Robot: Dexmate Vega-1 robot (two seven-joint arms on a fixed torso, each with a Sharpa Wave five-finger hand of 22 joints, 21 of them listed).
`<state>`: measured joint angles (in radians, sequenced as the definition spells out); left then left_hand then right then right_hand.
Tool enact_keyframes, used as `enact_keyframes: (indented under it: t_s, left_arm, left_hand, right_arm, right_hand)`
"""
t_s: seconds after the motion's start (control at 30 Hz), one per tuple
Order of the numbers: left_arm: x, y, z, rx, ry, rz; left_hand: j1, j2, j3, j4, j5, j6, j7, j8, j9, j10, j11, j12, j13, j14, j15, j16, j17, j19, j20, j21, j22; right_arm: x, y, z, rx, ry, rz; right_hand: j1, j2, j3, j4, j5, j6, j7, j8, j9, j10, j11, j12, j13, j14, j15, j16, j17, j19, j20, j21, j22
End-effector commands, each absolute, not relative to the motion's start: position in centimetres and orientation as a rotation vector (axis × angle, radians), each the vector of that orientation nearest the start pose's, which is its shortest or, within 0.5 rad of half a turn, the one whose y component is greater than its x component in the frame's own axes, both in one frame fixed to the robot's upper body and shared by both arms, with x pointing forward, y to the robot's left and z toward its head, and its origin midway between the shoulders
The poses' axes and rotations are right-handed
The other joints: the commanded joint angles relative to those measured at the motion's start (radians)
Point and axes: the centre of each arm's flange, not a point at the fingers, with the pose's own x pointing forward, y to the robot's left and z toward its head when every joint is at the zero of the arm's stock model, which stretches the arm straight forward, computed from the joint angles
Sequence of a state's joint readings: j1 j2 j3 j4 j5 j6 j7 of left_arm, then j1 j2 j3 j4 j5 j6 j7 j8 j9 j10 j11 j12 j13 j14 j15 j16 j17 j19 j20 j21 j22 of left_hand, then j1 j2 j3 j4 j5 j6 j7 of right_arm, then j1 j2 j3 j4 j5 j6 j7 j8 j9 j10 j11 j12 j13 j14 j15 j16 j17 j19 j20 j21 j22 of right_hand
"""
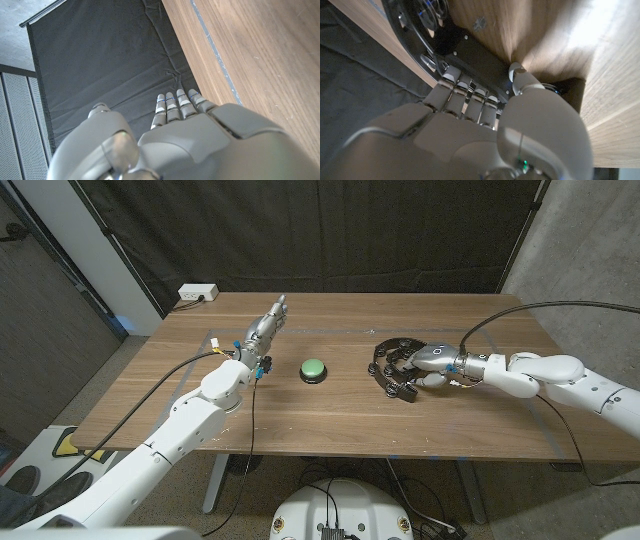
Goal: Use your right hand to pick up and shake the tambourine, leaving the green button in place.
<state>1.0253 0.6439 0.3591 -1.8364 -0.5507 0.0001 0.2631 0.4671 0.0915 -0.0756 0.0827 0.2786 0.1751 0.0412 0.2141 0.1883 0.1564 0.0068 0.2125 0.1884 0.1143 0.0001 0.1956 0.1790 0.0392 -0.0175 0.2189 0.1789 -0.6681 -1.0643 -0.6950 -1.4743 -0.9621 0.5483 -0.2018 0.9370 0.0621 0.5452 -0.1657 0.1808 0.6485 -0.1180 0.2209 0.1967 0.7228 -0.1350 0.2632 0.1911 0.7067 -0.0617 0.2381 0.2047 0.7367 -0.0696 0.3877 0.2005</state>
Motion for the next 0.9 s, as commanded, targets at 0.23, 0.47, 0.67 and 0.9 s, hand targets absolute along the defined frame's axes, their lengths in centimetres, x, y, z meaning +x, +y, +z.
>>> enact_keyframes:
  t_s: [0.23, 0.47, 0.67, 0.9]
  left_arm:
    - [57.1, 23.5, -0.8, 0.084, -0.572, -0.166]
    - [57.1, 23.6, -0.8, 0.080, -0.572, -0.169]
    - [57.3, 23.7, -1.0, 0.073, -0.573, -0.174]
    - [57.7, 23.9, -1.1, 0.066, -0.572, -0.184]
  left_hand:
    - [0.003, 0.001, -0.005, 0.003, -0.004, 0.011, -0.001, -0.002, 0.002, 0.010, -0.004, 0.000, 0.005, 0.010, 0.003, 0.000, 0.006, 0.005, 0.000, -0.002, 0.004]
    - [0.003, 0.001, -0.005, 0.003, -0.005, 0.012, -0.001, -0.002, 0.003, 0.011, -0.004, 0.000, 0.005, 0.010, 0.003, 0.000, 0.006, 0.005, 0.001, -0.002, 0.004]
    - [0.004, 0.002, -0.006, 0.003, -0.006, 0.013, -0.001, -0.002, 0.003, 0.014, -0.005, 0.001, 0.005, 0.011, 0.002, 0.000, 0.006, 0.005, 0.003, -0.003, 0.004]
    - [0.004, 0.002, -0.007, 0.003, -0.007, 0.015, -0.001, -0.002, 0.003, 0.014, -0.004, 0.000, 0.006, 0.012, 0.003, 0.000, 0.006, 0.005, 0.004, -0.004, 0.004]
  right_arm:
    - [60.1, -29.9, -4.8, -2.048, -0.906, 0.338]
    - [60.0, -29.4, -4.9, -2.062, -0.914, 0.297]
    - [59.3, -29.3, -4.0, -2.049, -0.942, 0.209]
    - [58.1, -29.0, -2.8, -2.017, -0.977, 0.071]
  right_hand:
    - [0.174, 0.028, -0.070, -0.008, -0.004, 0.137, -0.025, 0.016, 0.011, 0.150, -0.031, 0.042, 0.014, 0.210, -0.178, 0.057, 0.024, 0.159, -0.156, 0.119, 0.035]
    - [0.285, 0.041, -0.163, 0.004, 0.001, 0.239, -0.032, 0.031, 0.023, 0.271, -0.028, 0.079, 0.028, 0.349, -0.178, 0.105, 0.045, 0.245, -0.155, 0.247, 0.079]
    - [0.291, 0.082, -0.183, 0.024, -0.003, 0.279, -0.029, 0.034, 0.030, 0.319, -0.036, 0.104, 0.049, 0.434, -0.171, 0.117, 0.040, 0.268, -0.159, 0.304, 0.094]
    - [0.251, 0.104, -0.196, 0.055, -0.005, 0.255, -0.010, 0.016, 0.033, 0.341, -0.039, 0.100, 0.039, 0.457, -0.165, 0.095, 0.017, 0.272, -0.157, 0.332, 0.092]
